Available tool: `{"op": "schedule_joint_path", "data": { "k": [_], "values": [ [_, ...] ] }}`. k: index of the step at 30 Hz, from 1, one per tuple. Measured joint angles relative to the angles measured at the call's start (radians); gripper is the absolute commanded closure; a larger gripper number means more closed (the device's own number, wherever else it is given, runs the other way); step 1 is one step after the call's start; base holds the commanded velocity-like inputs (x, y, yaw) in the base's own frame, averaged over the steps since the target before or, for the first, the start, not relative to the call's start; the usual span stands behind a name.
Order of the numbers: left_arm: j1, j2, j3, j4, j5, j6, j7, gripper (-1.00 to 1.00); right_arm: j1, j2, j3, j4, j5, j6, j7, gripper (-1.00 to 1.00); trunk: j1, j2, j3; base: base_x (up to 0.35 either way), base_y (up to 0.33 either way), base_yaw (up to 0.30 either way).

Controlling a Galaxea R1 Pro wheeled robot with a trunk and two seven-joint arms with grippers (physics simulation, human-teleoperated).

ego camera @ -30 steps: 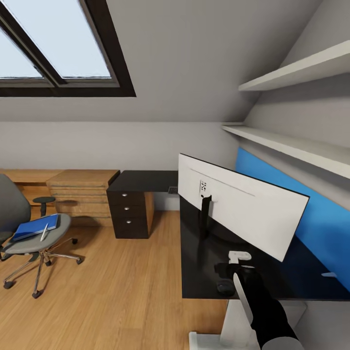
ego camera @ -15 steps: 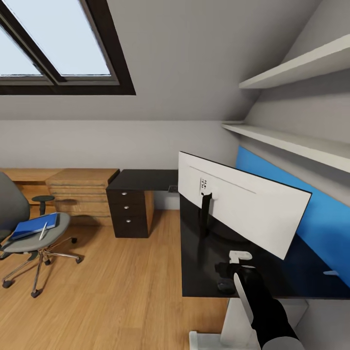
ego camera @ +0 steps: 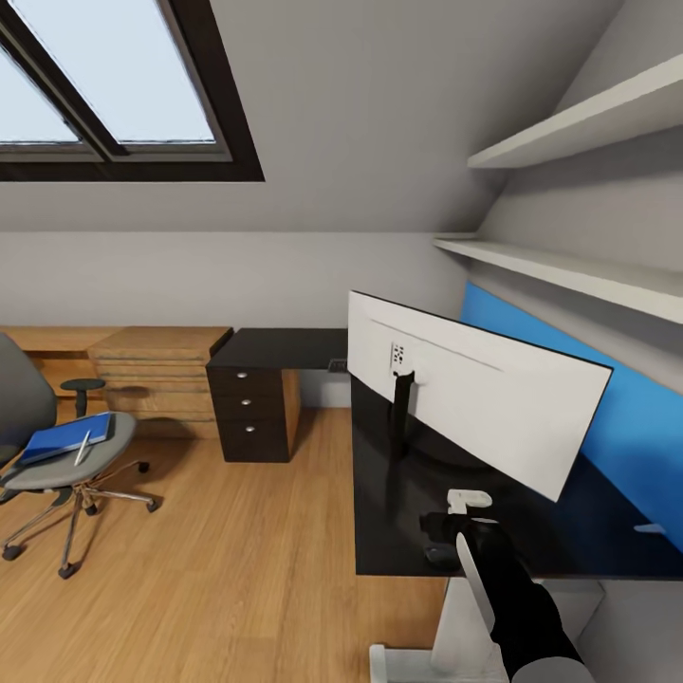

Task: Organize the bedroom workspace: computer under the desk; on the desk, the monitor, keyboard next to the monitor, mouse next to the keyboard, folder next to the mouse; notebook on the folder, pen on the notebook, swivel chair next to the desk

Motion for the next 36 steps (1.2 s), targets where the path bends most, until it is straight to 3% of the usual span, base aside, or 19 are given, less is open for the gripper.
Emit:
{"op": "schedule_joint_path", "data": {
  "k": [32, 36],
  "values": [
    [0.0, 0.0, -0.001, 0.0, 0.0, 0.0, 0.0, -1.0, -0.001, -0.008, -0.003, 0.062, 0.0, -0.003, -0.001, -1.0, 0.123, -0.224, -0.1, 0.0, 0.0, 0.0],
    [0.0, 0.0, -0.001, 0.0, 0.0, 0.0, 0.0, -1.0, -0.001, -0.008, -0.003, 0.065, 0.001, -0.003, -0.001, -1.0, 0.123, -0.224, -0.1, 0.0, 0.0, 0.0]
  ]
}}
